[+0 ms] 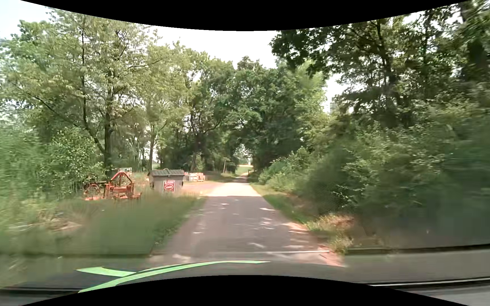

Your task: Follow the waypoints while adhering to traffic rules and regulations

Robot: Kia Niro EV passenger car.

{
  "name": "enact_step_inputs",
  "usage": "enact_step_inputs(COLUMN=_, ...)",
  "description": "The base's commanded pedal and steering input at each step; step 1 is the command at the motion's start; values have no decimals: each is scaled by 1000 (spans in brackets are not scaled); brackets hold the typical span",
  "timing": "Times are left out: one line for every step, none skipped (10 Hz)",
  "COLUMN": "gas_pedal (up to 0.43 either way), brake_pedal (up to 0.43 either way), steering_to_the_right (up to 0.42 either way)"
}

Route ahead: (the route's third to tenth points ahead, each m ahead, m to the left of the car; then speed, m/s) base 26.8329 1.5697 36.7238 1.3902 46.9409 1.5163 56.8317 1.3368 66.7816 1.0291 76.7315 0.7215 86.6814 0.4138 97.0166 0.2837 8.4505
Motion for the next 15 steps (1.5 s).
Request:
enact_step_inputs(gas_pedal=0, brake_pedal=0, steering_to_the_right=-26)
enact_step_inputs(gas_pedal=0, brake_pedal=0, steering_to_the_right=-24)
enact_step_inputs(gas_pedal=0, brake_pedal=0, steering_to_the_right=-23)
enact_step_inputs(gas_pedal=0, brake_pedal=0, steering_to_the_right=-21)
enact_step_inputs(gas_pedal=0, brake_pedal=0, steering_to_the_right=-19)
enact_step_inputs(gas_pedal=0, brake_pedal=0, steering_to_the_right=-16)
enact_step_inputs(gas_pedal=0, brake_pedal=0, steering_to_the_right=-14)
enact_step_inputs(gas_pedal=0, brake_pedal=0, steering_to_the_right=-13)
enact_step_inputs(gas_pedal=0, brake_pedal=0, steering_to_the_right=-12)
enact_step_inputs(gas_pedal=0, brake_pedal=0, steering_to_the_right=-11)
enact_step_inputs(gas_pedal=8, brake_pedal=0, steering_to_the_right=-9)
enact_step_inputs(gas_pedal=8, brake_pedal=0, steering_to_the_right=-7)
enact_step_inputs(gas_pedal=20, brake_pedal=0, steering_to_the_right=-5)
enact_step_inputs(gas_pedal=20, brake_pedal=0, steering_to_the_right=-4)
enact_step_inputs(gas_pedal=20, brake_pedal=0, steering_to_the_right=-4)
